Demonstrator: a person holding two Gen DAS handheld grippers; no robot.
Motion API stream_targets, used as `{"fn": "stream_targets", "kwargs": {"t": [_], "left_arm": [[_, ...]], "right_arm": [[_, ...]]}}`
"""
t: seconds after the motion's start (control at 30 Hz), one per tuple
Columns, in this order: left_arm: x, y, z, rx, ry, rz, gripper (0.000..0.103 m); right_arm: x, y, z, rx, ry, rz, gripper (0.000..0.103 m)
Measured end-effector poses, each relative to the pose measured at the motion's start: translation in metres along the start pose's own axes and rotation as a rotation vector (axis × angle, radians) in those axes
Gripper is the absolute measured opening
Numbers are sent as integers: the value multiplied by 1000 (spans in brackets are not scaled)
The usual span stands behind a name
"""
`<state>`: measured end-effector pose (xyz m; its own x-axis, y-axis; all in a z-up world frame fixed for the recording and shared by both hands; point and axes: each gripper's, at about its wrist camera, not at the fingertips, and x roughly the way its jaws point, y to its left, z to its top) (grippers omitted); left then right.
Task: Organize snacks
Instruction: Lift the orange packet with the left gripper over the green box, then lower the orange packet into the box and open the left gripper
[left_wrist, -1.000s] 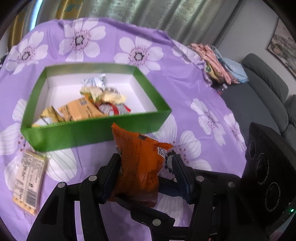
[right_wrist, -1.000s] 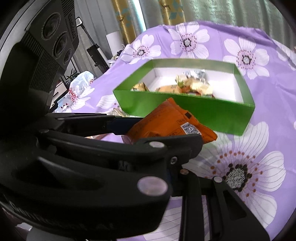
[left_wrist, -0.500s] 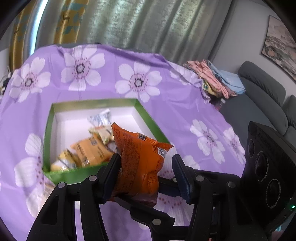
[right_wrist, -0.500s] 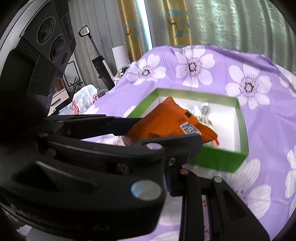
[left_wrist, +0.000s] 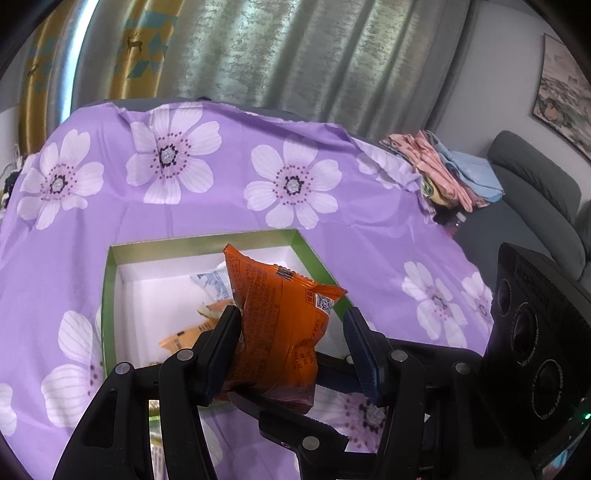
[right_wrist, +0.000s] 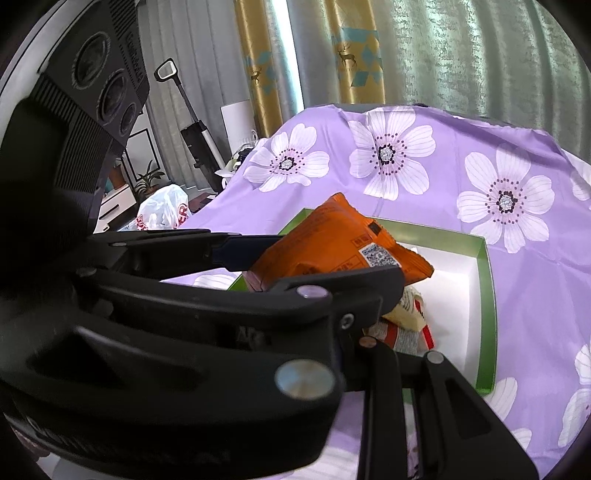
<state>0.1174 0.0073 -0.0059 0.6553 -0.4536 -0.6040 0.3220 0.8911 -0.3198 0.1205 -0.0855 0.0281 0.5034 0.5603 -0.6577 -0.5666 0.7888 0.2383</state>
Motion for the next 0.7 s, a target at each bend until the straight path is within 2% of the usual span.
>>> {"fn": "stream_targets", "kwargs": {"t": [0.7], "left_arm": [[45, 39, 2, -88, 65, -12, 58]], "right_arm": [[46, -18, 4, 19, 84, -4, 32]]}}
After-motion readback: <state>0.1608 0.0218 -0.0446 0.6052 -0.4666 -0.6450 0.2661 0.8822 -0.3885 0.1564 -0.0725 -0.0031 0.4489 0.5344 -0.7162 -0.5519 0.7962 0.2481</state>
